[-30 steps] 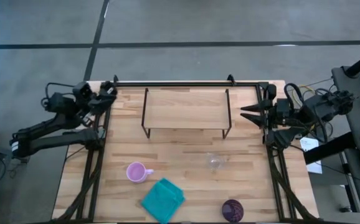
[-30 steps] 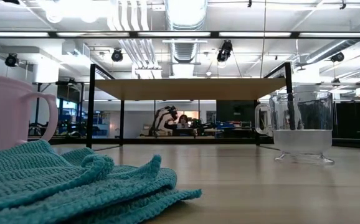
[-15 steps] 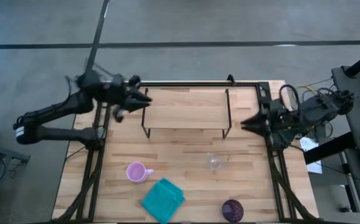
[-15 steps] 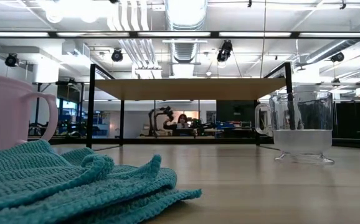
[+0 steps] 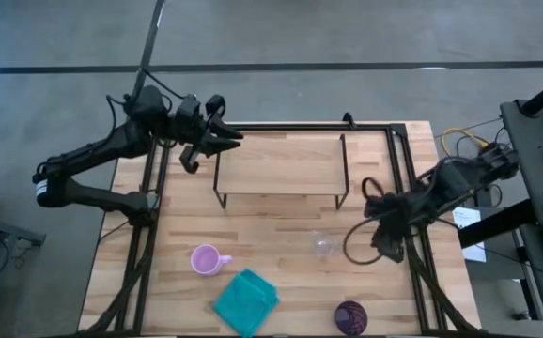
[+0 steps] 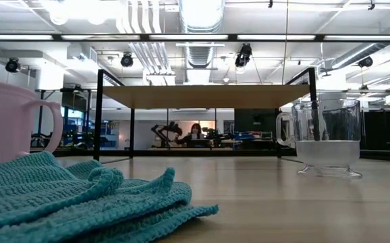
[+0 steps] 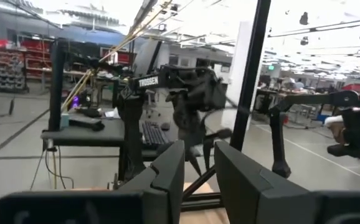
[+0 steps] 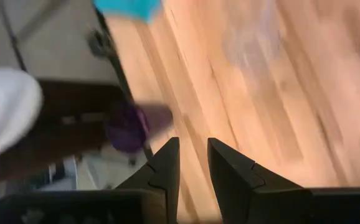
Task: Stack small to large cups/mugs on shelf
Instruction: Put the purple cup on the shelf
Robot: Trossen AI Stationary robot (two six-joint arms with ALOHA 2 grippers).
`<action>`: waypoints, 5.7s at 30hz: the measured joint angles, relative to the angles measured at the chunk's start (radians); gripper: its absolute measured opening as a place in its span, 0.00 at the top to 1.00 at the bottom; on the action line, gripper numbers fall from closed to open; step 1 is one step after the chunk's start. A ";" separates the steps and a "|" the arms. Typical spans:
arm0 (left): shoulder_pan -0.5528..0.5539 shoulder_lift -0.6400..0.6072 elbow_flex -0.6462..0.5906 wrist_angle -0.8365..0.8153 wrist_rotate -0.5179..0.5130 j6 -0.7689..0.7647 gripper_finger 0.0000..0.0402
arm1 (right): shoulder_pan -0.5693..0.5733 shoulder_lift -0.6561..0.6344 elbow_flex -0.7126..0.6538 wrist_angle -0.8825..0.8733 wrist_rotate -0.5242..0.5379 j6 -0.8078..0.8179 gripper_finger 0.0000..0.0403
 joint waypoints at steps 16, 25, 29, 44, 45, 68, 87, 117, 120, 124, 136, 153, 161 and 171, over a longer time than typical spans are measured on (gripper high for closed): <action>0.000 0.002 0.002 -0.001 0.042 -0.008 0.81 | -0.001 0.255 0.004 -0.006 -0.264 0.043 0.81; -0.001 -0.005 0.002 -0.001 0.043 -0.008 0.81 | 0.033 0.406 0.004 -0.002 -0.378 -0.048 0.81; -0.001 -0.008 0.002 -0.001 0.043 -0.011 0.81 | 0.051 0.446 0.004 -0.001 -0.405 -0.049 0.80; -0.001 -0.016 0.000 0.001 0.141 -0.008 0.81 | 0.071 0.455 0.004 0.195 -0.463 0.202 0.75; -0.001 -0.019 0.000 0.000 0.154 -0.008 0.81 | 0.075 0.460 0.004 0.211 -0.445 0.211 0.75; 0.000 -0.042 0.000 0.008 0.172 -0.006 0.81 | 0.185 0.589 0.001 0.235 -0.288 0.285 0.80; 0.000 -0.042 0.000 0.008 0.171 -0.006 0.81 | 0.183 0.658 -0.003 0.234 -0.288 0.226 0.85; 0.000 -0.038 0.000 0.008 0.165 -0.006 0.81 | 0.057 0.644 0.490 -0.228 -0.111 0.114 0.98; 0.000 -0.038 0.000 0.007 0.146 -0.006 0.81 | 0.042 0.640 0.545 -0.226 0.004 0.109 0.98; 0.000 -0.038 0.000 0.008 0.144 -0.006 0.81 | 0.004 0.637 0.574 -0.227 0.084 0.042 0.98; 0.000 -0.052 0.000 0.007 0.129 -0.007 0.81 | -0.152 0.609 0.572 -0.227 0.198 -0.204 0.98; 0.001 -0.075 0.000 0.007 0.114 -0.006 0.81 | -0.376 0.276 0.511 -0.226 0.364 -0.269 0.98; 0.002 -0.071 0.000 0.007 0.063 0.004 0.81 | -0.494 0.229 0.355 -0.226 0.246 -0.325 0.98; 0.002 0.032 -0.001 -0.062 -0.305 0.106 0.81 | -0.625 0.210 0.289 -0.227 0.217 -0.364 0.98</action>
